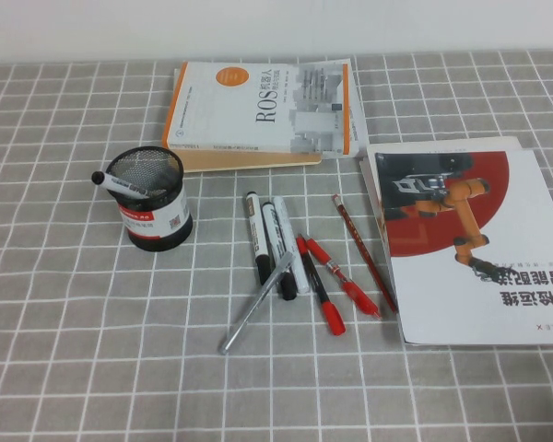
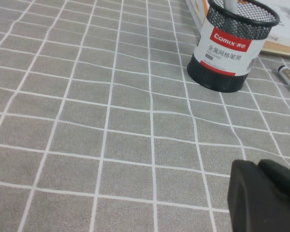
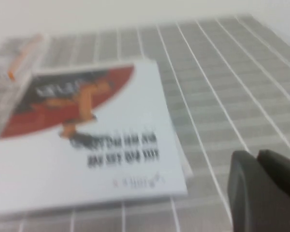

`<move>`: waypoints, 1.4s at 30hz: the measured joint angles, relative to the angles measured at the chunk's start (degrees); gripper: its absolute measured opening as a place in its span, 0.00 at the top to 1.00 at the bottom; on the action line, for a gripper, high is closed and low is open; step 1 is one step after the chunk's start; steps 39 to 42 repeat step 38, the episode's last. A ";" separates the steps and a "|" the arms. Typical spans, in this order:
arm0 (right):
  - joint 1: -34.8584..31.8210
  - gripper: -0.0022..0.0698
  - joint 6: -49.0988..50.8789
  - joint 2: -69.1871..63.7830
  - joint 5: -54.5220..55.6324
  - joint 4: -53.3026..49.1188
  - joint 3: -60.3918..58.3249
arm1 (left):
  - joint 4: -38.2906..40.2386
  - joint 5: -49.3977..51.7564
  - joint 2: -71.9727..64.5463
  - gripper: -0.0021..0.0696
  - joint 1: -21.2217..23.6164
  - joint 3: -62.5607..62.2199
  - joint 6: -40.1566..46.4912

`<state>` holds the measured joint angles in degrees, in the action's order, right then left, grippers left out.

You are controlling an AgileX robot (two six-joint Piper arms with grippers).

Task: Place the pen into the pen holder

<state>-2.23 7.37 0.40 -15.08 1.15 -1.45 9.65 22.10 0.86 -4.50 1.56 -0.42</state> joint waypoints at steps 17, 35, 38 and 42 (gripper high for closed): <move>-0.42 0.99 0.09 0.03 -6.75 2.18 -0.10 | 0.00 0.00 0.00 0.98 0.00 0.00 0.00; -0.42 0.99 0.09 0.03 -6.75 2.58 -0.10 | 0.00 0.00 0.00 0.98 0.00 0.00 0.00; -0.42 0.99 0.09 0.03 -6.75 2.99 -0.10 | 0.00 0.00 0.00 0.98 0.00 0.00 0.00; -0.42 0.99 0.09 0.03 -6.75 2.99 -0.10 | 0.00 0.00 0.00 0.98 0.00 0.00 0.00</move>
